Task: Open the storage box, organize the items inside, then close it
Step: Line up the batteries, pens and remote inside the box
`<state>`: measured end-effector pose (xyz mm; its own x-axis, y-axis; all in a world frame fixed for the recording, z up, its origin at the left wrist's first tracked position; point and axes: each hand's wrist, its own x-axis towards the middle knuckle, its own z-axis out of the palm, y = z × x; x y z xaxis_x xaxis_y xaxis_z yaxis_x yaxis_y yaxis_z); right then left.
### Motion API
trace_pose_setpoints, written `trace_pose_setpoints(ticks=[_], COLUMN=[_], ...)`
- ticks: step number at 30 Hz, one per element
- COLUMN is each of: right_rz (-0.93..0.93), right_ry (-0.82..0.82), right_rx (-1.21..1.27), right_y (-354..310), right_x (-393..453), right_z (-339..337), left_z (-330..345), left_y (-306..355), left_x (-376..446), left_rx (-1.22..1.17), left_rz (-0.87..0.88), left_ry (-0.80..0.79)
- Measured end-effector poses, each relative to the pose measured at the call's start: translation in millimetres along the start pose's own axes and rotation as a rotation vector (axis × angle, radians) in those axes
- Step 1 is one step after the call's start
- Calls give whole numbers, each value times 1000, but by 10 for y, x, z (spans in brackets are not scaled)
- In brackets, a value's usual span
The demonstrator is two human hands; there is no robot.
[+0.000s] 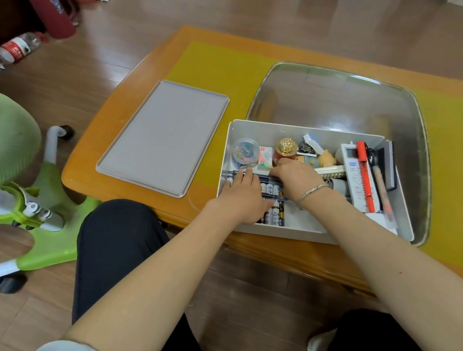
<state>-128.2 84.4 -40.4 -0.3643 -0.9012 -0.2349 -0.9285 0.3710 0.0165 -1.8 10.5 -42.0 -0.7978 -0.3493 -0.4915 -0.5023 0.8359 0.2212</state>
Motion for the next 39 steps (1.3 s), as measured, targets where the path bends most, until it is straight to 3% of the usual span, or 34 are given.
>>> trace_pose_setpoints(ticks=[8, 13, 17, 24, 32, 39], right_rz=[19, 66, 61, 131, 184, 200], right_ry=[121, -97, -87, 100, 164, 216], right_rx=[119, 72, 95, 105, 102, 102], right_y=[70, 20, 9, 65, -44, -66], right_x=[-220, -306, -319, -331, -125, -94], right_z=[-42, -15, 5, -50, -52, -26], left_z=[6, 10, 19, 92, 61, 62], left_y=[3, -5, -14, -24, -26, -6], left_x=[-103, -131, -131, -205, -135, -72], left_rx=[-82, -62, -63, -145, -50, -57], left_rz=[32, 41, 50, 144, 81, 27], left_ry=[77, 68, 77, 360, 158, 99])
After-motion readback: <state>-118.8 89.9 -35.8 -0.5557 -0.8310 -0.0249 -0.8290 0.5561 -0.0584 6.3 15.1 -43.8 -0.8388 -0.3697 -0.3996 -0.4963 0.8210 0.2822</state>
